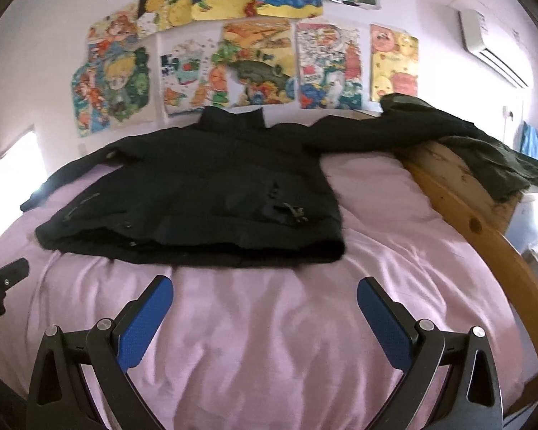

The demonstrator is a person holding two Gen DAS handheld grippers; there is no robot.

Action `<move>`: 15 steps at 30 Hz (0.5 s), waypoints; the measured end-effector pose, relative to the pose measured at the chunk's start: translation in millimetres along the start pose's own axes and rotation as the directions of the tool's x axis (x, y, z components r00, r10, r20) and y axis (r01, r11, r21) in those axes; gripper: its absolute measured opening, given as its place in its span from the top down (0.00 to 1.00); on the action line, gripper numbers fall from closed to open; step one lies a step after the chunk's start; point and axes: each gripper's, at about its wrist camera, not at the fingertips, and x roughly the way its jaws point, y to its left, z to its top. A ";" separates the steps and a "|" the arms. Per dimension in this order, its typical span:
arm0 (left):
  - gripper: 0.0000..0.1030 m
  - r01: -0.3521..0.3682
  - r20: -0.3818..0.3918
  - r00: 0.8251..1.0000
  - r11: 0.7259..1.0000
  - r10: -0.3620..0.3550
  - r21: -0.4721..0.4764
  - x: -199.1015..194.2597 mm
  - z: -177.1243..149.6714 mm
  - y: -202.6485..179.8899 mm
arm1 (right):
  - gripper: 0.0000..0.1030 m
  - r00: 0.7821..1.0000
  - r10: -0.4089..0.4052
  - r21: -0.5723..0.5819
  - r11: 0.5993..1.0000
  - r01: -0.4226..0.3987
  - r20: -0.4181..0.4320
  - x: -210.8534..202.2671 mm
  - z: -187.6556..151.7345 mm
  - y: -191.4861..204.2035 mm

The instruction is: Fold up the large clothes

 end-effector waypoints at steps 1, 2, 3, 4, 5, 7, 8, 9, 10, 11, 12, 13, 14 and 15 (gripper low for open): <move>0.02 -0.011 -0.006 1.000 1.000 0.011 -0.013 0.1 1.7 2.7 | 0.00 1.000 -0.008 0.005 1.000 0.008 -0.003 -0.5 1.1 -3.2; 0.02 -0.022 -0.014 1.000 0.999 0.022 -0.025 1.0 3.9 5.3 | 0.00 1.000 -0.014 0.008 1.000 0.014 -0.006 -1.5 2.9 -5.4; 0.02 -0.032 -0.028 0.999 0.999 0.031 -0.038 2.6 6.8 6.4 | 0.00 1.000 -0.019 0.011 1.000 0.019 -0.012 -2.6 4.2 -7.2; 0.02 -0.034 -0.046 0.998 0.998 0.032 -0.047 3.7 10.0 7.0 | 0.00 1.000 -0.020 0.015 1.000 0.020 -0.019 -3.0 7.8 -9.8; 0.02 -0.032 -0.074 0.997 0.998 0.027 -0.061 5.3 14.6 8.2 | 0.00 0.999 -0.020 0.016 1.000 0.020 -0.030 -4.5 10.8 -11.4; 0.02 -0.009 -0.130 0.992 0.994 -0.005 -0.108 4.3 29.8 12.7 | 0.00 0.999 0.003 0.001 1.000 -0.003 -0.049 -5.8 23.4 -14.2; 0.02 0.006 -0.139 0.990 0.992 -0.023 -0.124 1.5 38.2 11.6 | 0.00 0.999 0.016 -0.016 1.000 -0.017 -0.051 -8.1 29.5 -14.7; 0.02 0.016 -0.137 0.990 0.991 -0.034 -0.133 -2.4 49.8 11.2 | 0.00 0.999 0.017 -0.032 0.999 -0.019 -0.046 -10.7 36.4 -15.3; 0.02 0.022 -0.126 0.991 0.991 -0.038 -0.129 -6.4 62.2 10.4 | 0.00 0.999 0.020 -0.052 0.998 -0.022 -0.036 -13.4 43.6 -15.8; 0.02 0.024 -0.112 0.993 0.993 -0.037 -0.116 -9.7 72.9 7.8 | 0.00 0.999 0.027 -0.078 0.997 -0.029 -0.024 -16.8 49.4 -16.1; 0.02 0.022 -0.089 0.996 0.995 -0.030 -0.094 -14.4 86.5 4.2 | 0.00 1.000 0.029 -0.108 0.994 -0.030 -0.010 -19.9 55.8 -17.0; 0.02 0.020 -0.072 0.997 0.997 -0.026 -0.077 -17.3 95.5 1.4 | 0.00 1.000 0.020 -0.133 0.991 -0.020 0.004 -22.2 62.3 -18.3; 0.02 0.017 -0.053 0.998 0.998 -0.020 -0.056 -20.8 107.7 -2.6 | 0.00 1.000 0.007 -0.158 0.988 -0.003 0.022 -24.4 69.6 -21.3; 0.02 0.016 -0.040 0.999 0.999 -0.017 -0.039 -22.7 117.8 -6.2 | 0.00 1.000 0.001 -0.175 0.985 0.005 0.031 -25.8 77.4 -24.9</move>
